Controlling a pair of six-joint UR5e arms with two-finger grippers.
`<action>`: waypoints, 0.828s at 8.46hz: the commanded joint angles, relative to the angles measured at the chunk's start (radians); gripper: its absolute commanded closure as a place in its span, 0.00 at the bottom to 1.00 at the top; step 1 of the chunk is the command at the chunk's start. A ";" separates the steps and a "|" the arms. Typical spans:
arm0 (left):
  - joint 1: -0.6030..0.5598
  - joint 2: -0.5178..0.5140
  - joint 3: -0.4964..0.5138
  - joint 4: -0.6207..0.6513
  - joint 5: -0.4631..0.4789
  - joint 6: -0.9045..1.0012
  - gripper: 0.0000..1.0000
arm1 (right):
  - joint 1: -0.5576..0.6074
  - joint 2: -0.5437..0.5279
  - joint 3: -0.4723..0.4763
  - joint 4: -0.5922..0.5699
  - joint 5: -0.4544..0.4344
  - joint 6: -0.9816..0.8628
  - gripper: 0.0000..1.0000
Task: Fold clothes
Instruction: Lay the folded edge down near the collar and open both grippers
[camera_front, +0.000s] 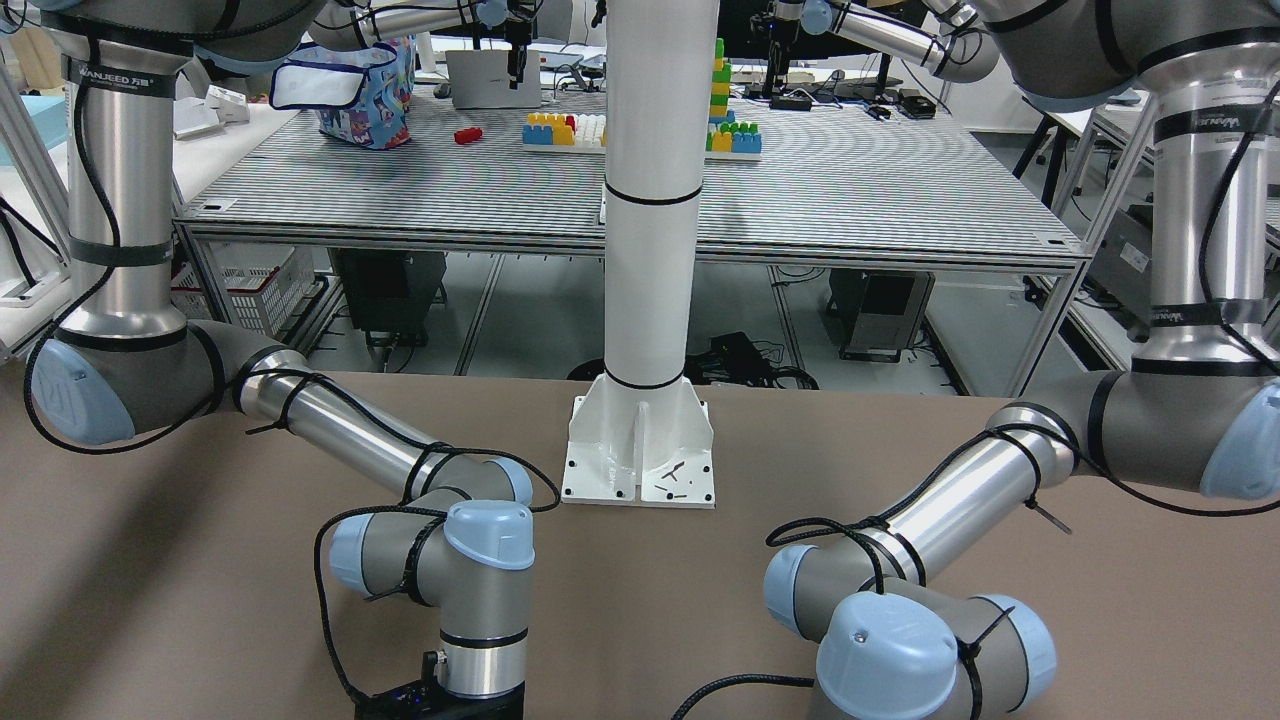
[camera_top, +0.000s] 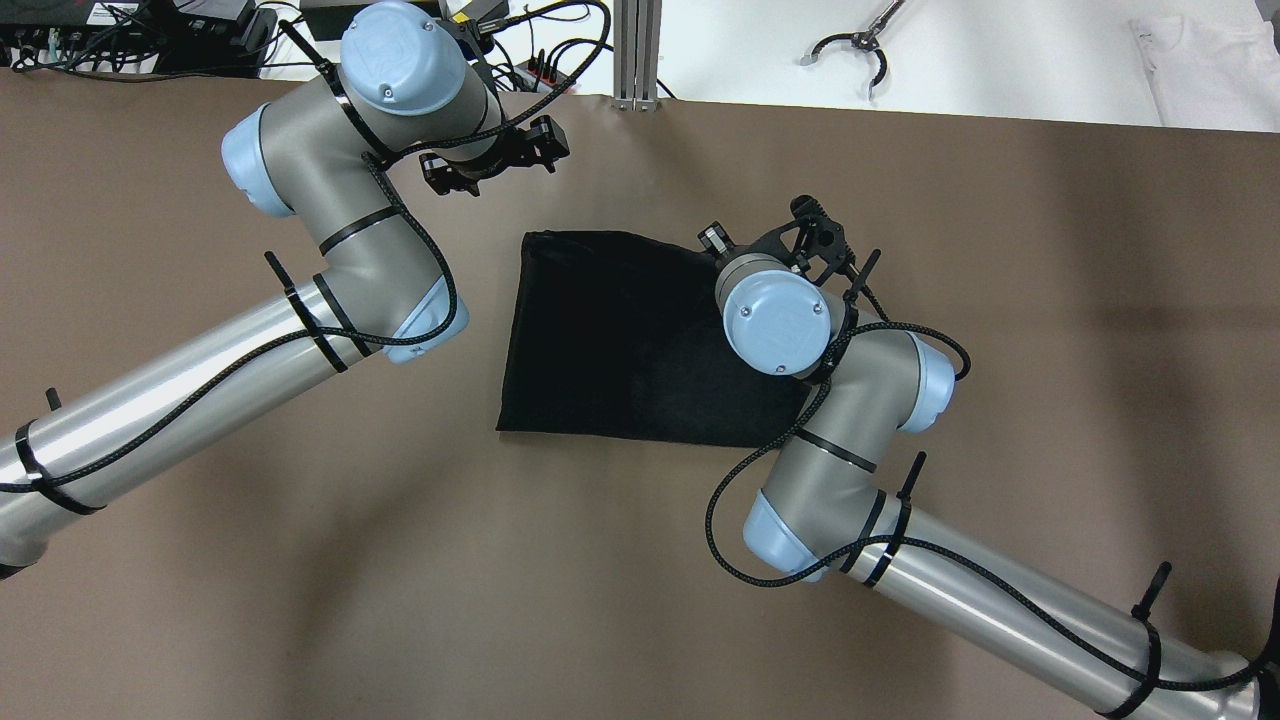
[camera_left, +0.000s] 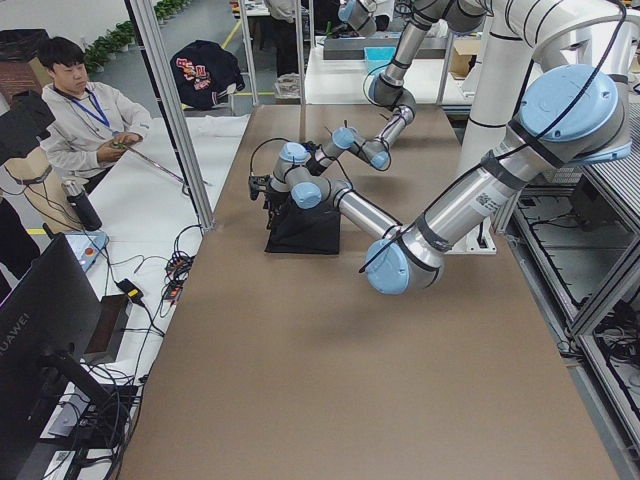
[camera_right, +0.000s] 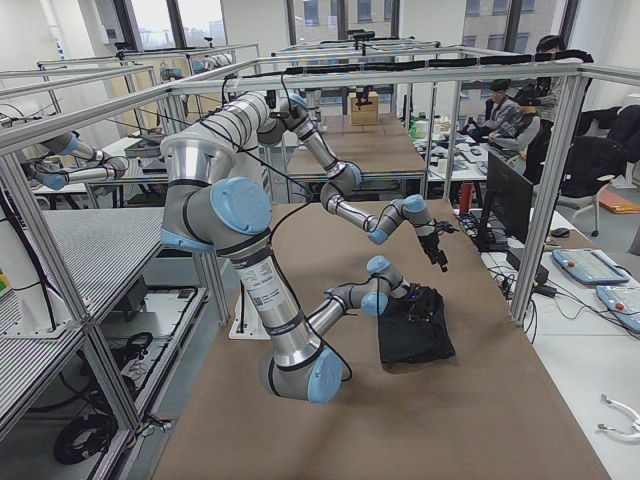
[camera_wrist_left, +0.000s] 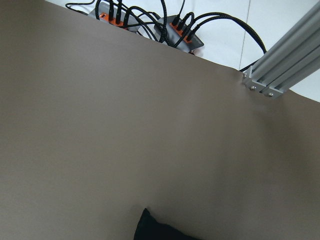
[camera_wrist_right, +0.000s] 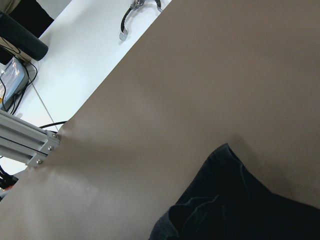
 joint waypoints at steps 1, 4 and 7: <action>0.000 0.044 -0.054 0.001 0.001 -0.002 0.00 | 0.069 0.053 -0.174 0.054 -0.005 -0.008 1.00; 0.001 0.112 -0.145 0.004 0.000 0.000 0.00 | 0.088 0.083 -0.270 0.085 -0.038 -0.112 0.49; 0.000 0.126 -0.168 0.006 -0.014 0.006 0.00 | 0.086 0.083 -0.229 0.085 -0.021 -0.381 0.06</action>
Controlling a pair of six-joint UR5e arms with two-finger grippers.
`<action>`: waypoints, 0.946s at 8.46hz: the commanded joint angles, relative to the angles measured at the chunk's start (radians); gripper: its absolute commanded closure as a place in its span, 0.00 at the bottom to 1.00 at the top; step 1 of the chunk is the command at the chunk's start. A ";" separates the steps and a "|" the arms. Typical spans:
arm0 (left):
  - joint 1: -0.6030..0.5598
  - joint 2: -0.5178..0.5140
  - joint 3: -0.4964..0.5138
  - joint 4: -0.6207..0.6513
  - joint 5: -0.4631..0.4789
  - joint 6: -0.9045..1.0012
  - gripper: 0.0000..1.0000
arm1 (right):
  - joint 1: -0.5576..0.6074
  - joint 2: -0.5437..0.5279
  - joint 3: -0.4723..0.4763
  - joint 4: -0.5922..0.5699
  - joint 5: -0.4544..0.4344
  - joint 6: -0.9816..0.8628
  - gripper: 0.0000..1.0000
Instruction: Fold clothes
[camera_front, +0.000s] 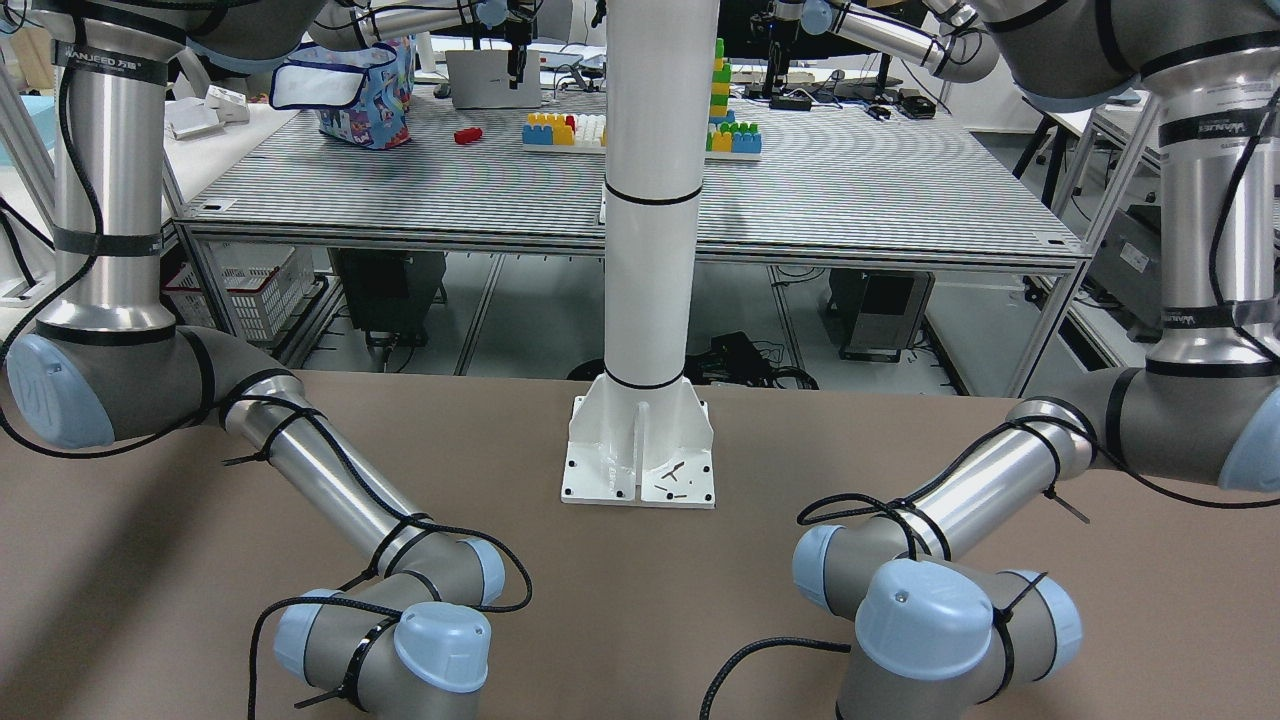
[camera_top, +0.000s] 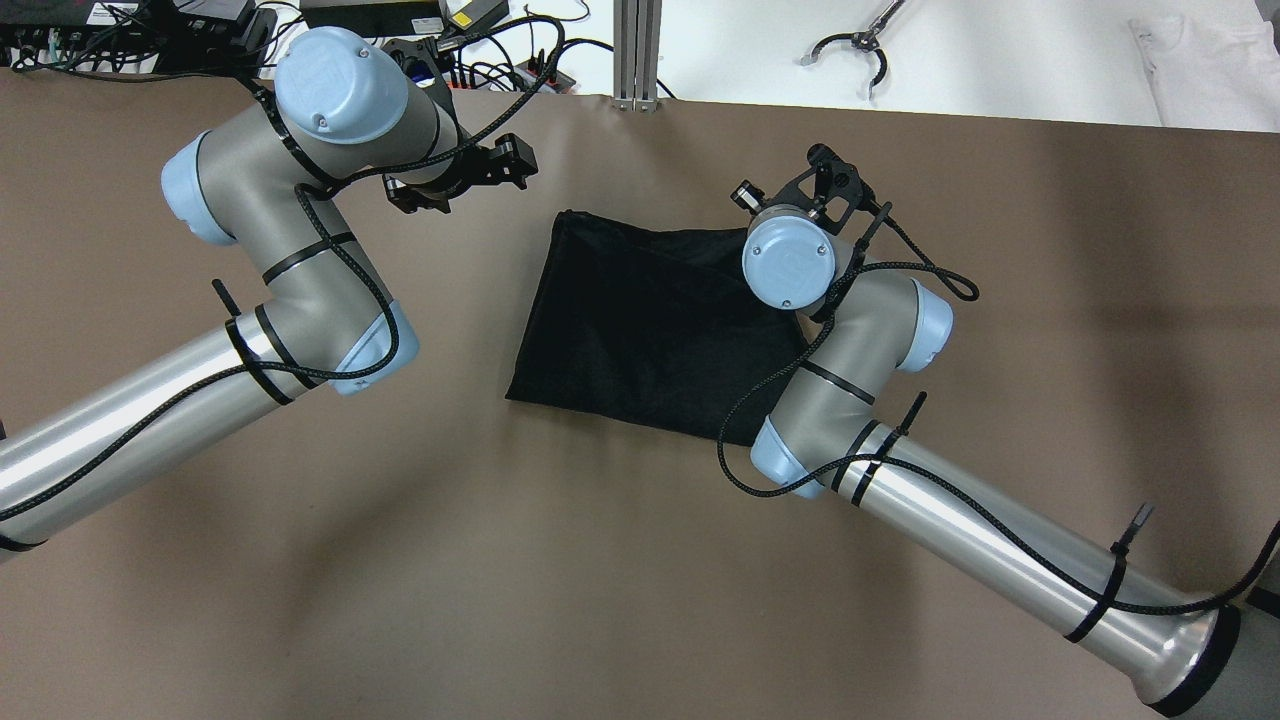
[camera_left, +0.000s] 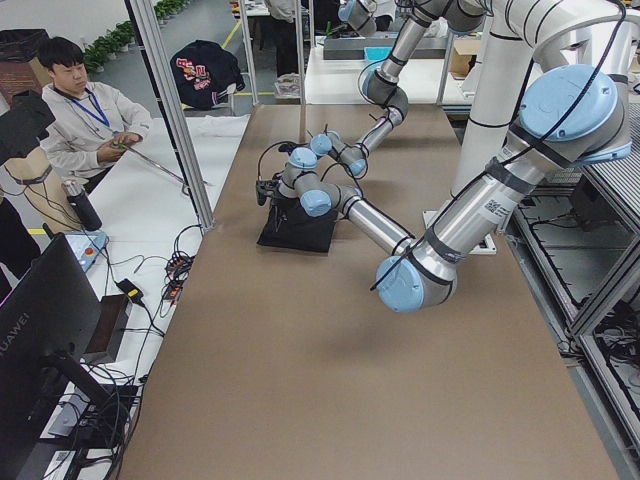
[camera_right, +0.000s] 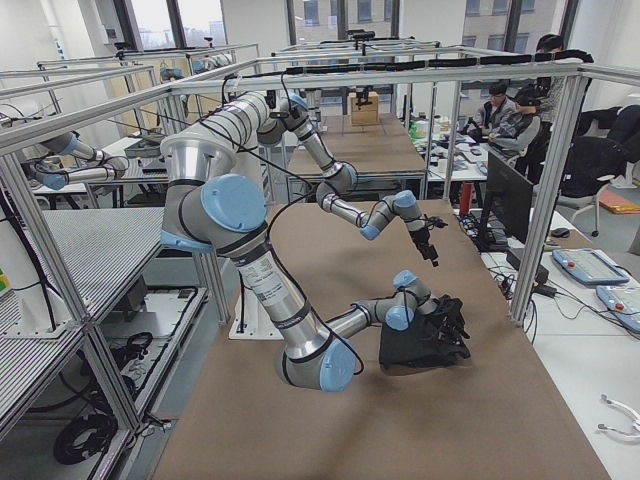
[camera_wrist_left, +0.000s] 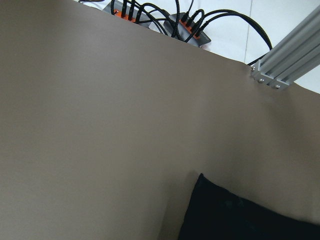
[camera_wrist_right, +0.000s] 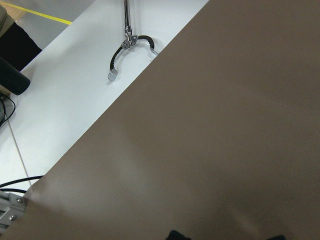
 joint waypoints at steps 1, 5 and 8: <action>-0.001 0.032 -0.043 0.003 -0.012 0.011 0.00 | 0.002 -0.008 0.070 -0.004 0.055 -0.259 0.06; -0.113 0.356 -0.254 0.009 -0.074 0.378 0.00 | 0.109 -0.244 0.181 -0.011 0.258 -0.900 0.06; -0.352 0.585 -0.281 0.009 -0.133 0.836 0.00 | 0.343 -0.479 0.316 -0.017 0.340 -1.446 0.06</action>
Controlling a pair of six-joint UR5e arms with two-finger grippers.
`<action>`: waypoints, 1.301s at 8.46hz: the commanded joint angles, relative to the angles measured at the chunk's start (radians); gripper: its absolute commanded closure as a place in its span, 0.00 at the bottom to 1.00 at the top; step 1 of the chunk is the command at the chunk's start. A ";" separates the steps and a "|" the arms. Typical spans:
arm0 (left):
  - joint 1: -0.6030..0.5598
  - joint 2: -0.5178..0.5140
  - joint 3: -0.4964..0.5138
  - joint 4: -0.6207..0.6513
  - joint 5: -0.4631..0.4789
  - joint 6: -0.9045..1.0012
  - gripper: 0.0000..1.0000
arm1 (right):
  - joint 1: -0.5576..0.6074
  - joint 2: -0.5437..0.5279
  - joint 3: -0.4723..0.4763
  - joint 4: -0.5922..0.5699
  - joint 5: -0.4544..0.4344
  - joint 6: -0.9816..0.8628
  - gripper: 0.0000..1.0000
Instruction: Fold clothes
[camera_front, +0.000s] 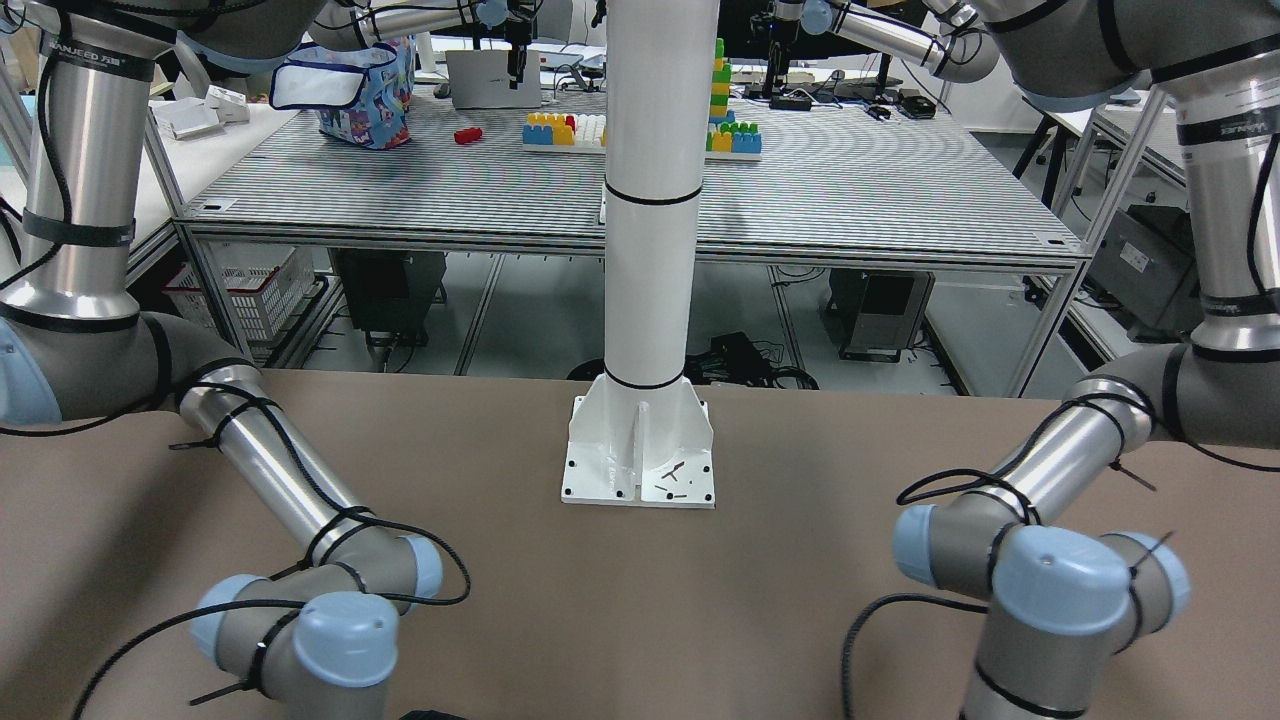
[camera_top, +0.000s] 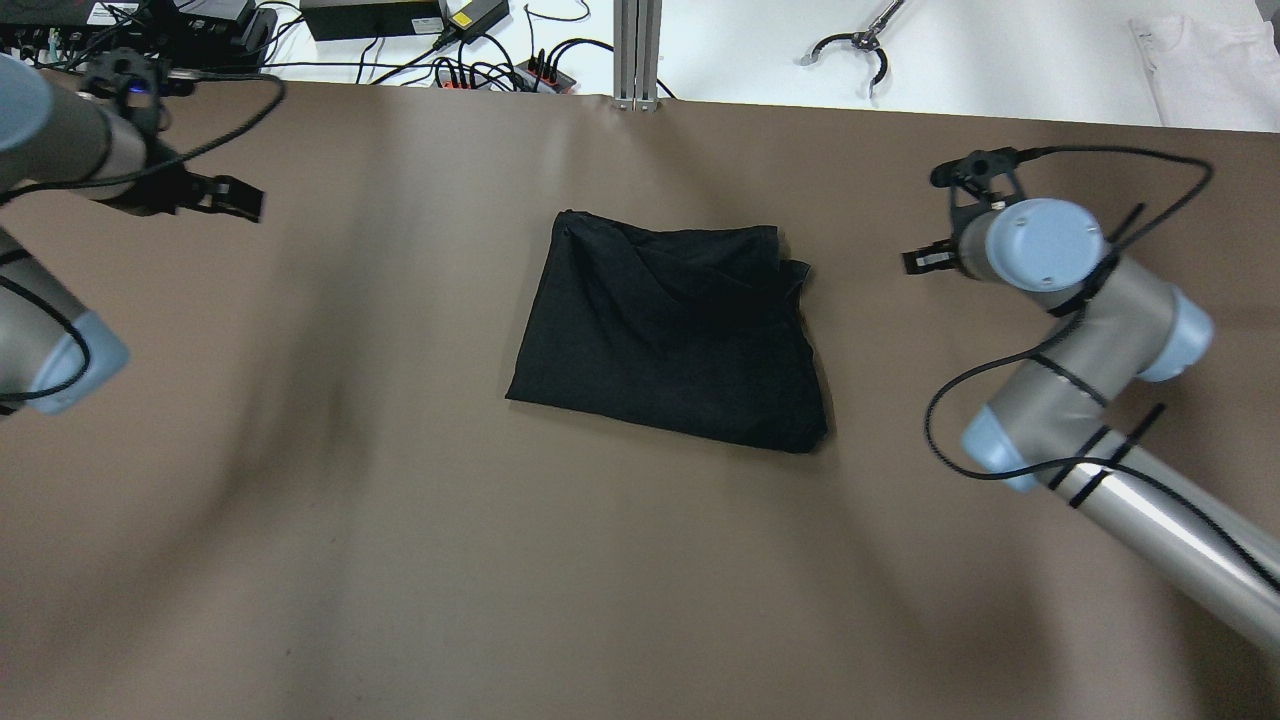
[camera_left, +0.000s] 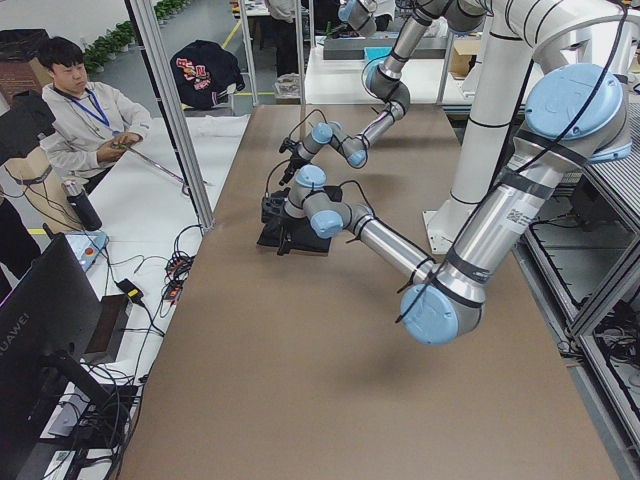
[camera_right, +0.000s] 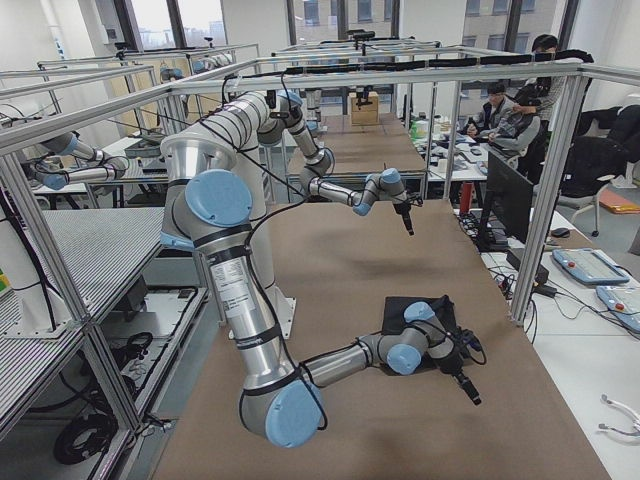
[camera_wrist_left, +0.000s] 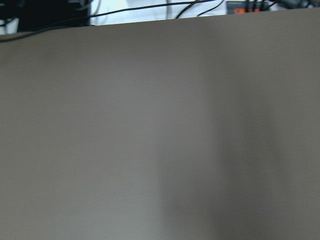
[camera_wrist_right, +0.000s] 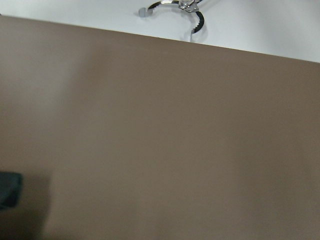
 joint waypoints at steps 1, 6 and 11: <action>-0.237 0.175 0.011 0.009 -0.020 0.454 0.00 | 0.252 -0.181 0.114 -0.033 0.114 -0.458 0.06; -0.463 0.309 0.008 0.046 0.107 0.755 0.00 | 0.593 -0.410 0.329 -0.171 0.127 -0.897 0.06; -0.488 0.348 -0.099 0.038 0.228 0.755 0.00 | 0.708 -0.469 0.333 -0.153 0.096 -0.989 0.06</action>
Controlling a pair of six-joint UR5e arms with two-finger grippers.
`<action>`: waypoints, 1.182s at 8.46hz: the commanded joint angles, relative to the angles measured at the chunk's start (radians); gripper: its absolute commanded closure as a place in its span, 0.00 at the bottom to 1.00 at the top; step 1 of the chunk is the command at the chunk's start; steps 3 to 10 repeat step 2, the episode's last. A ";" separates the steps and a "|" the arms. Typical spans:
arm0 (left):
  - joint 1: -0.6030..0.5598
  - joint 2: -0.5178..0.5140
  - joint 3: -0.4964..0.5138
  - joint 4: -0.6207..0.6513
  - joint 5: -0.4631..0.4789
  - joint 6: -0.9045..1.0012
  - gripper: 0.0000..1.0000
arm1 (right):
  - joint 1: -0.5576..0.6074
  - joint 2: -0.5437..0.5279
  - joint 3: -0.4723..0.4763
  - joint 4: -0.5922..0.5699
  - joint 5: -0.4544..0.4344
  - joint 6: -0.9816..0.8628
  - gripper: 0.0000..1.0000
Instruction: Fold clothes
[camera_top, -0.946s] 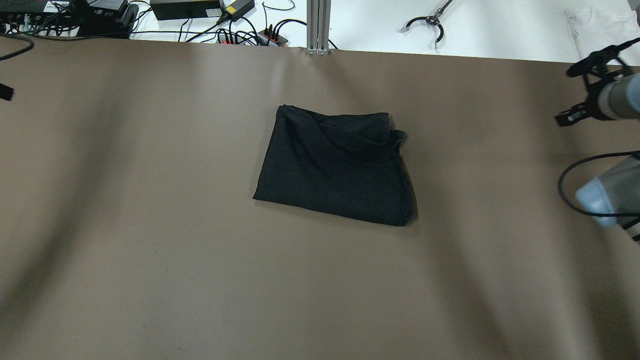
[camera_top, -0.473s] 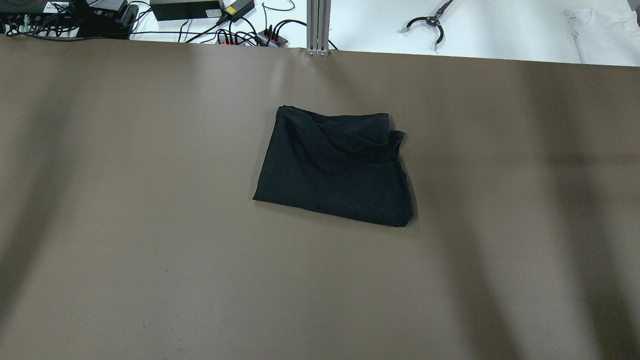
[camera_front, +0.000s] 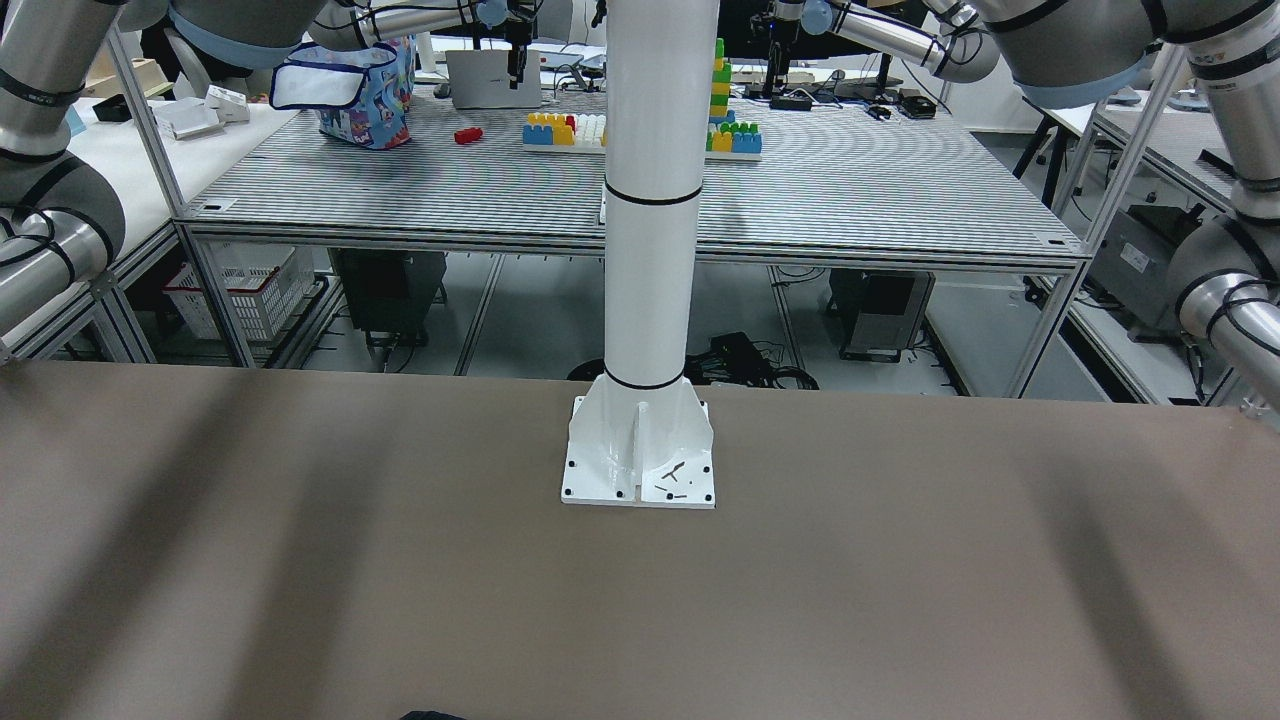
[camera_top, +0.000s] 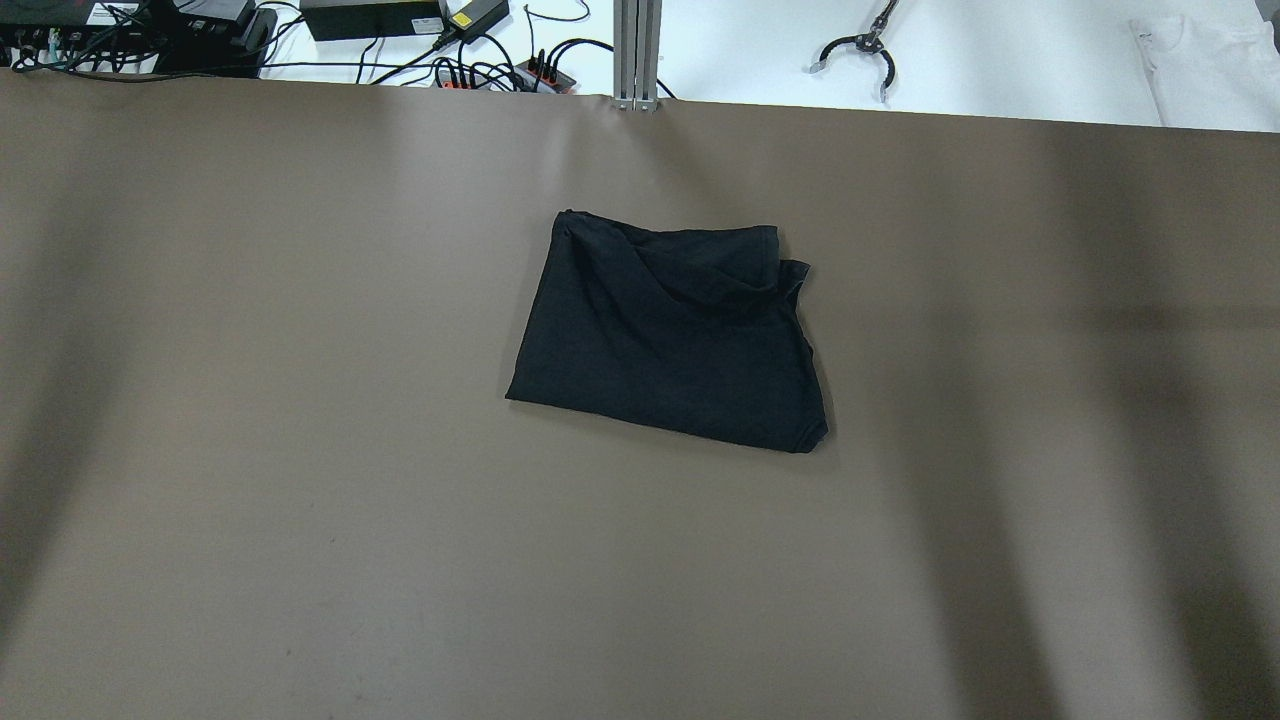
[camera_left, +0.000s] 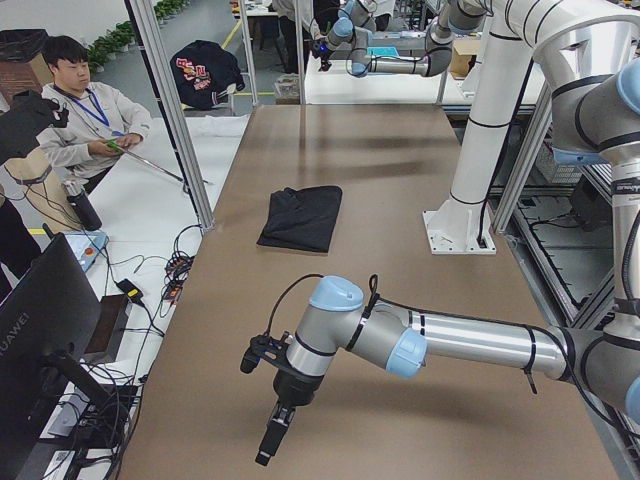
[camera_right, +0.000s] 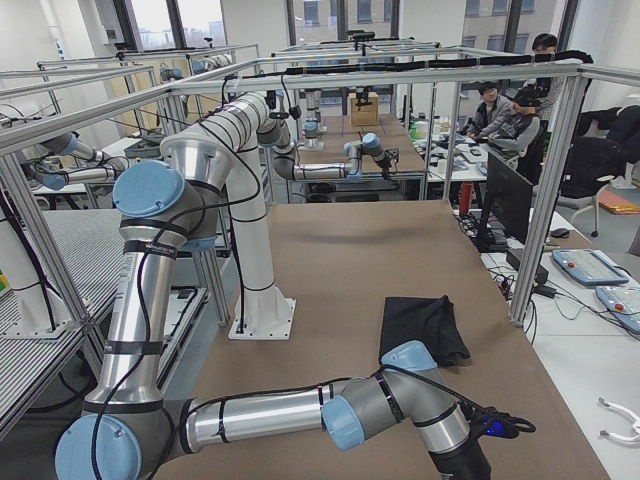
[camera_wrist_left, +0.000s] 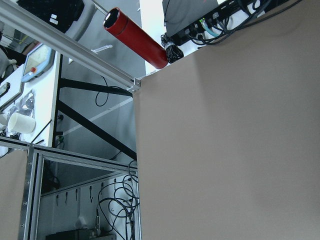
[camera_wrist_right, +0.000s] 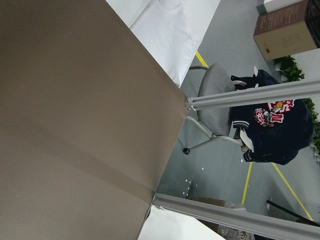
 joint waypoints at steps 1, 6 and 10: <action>-0.002 0.011 -0.064 0.005 0.039 0.003 0.00 | 0.009 -0.007 0.000 -0.001 0.009 0.057 0.06; -0.001 0.011 -0.045 -0.004 0.042 0.001 0.00 | 0.009 -0.009 0.002 0.000 0.011 0.057 0.06; -0.001 0.011 -0.045 -0.004 0.042 0.001 0.00 | 0.009 -0.009 0.002 0.000 0.011 0.057 0.06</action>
